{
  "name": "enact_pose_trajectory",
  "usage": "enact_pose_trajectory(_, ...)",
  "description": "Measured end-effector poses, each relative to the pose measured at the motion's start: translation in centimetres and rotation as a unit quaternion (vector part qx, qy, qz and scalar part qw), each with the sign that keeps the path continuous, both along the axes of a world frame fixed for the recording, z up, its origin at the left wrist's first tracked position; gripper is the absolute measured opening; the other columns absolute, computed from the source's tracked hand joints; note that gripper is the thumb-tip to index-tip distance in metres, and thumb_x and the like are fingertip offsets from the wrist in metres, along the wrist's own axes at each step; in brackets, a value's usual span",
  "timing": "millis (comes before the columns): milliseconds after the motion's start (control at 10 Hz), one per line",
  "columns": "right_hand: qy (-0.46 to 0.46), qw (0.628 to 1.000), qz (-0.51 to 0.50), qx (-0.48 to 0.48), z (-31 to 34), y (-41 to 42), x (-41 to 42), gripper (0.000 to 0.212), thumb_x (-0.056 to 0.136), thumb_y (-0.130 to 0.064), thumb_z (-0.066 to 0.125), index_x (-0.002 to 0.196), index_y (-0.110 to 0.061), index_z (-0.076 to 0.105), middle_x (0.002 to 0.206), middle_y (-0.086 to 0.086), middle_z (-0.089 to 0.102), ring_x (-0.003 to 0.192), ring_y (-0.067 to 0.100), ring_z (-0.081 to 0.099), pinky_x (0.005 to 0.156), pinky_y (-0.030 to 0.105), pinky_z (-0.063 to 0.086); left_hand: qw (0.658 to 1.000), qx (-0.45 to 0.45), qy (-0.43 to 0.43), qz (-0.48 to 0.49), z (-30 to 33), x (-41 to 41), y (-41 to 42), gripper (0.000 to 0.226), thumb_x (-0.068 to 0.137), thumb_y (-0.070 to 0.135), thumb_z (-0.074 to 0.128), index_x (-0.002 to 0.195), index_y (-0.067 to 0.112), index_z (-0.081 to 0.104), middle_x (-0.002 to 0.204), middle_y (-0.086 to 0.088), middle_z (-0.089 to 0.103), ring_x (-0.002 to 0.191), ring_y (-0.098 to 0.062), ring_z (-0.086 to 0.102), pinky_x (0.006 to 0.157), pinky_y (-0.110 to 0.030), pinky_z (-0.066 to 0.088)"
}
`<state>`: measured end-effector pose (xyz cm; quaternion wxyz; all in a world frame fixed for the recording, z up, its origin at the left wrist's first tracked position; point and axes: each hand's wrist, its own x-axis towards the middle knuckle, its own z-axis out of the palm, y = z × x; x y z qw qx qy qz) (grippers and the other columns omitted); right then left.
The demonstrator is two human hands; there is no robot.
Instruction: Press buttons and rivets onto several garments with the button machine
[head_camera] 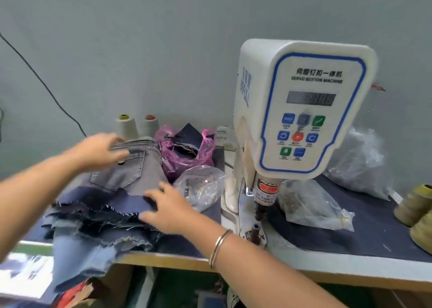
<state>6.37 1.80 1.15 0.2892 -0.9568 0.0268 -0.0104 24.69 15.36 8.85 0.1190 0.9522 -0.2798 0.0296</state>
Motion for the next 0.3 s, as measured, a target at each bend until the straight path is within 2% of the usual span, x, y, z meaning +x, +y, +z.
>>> enact_pose_trajectory(100,0.005,0.992,0.036,-0.123,-3.5,-0.2,-1.6,0.074,0.093,-0.04,0.053,0.152,-0.03,0.009,0.16,0.006,-0.001,0.146,0.025,-0.004,0.117,0.051,0.004,0.992,0.112,0.062,0.021,-7.6,-3.2,-1.8,0.075,0.091,0.068,0.035,0.153,0.031,0.015,0.163,-0.008,0.005,0.149,-0.027,0.01,0.116,-0.055,0.012)
enact_pose_trajectory(200,-0.011,0.994,0.031,-0.101,-4.1,-0.3,-2.8,0.073,0.096,-0.038,0.047,0.153,-0.029,0.001,0.16,0.002,-0.007,0.146,0.022,-0.009,0.118,0.049,0.0,0.984,0.165,0.005,0.066,-11.1,-4.5,-2.0,0.078,0.089,0.073,0.014,0.153,0.034,-0.009,0.16,-0.006,-0.019,0.149,-0.026,-0.011,0.114,-0.062,0.001)
enact_pose_trajectory(300,-0.03,0.999,0.02,-0.02,-3.4,-1.1,-5.5,0.069,0.097,-0.036,0.048,0.152,-0.026,0.008,0.161,-0.001,-0.001,0.147,0.016,-0.003,0.119,0.04,0.004,0.982,0.17,-0.011,0.076,-9.2,-5.2,-3.1,0.074,0.094,0.064,0.023,0.155,0.028,0.002,0.162,-0.008,-0.011,0.149,-0.027,-0.004,0.114,-0.063,0.008)
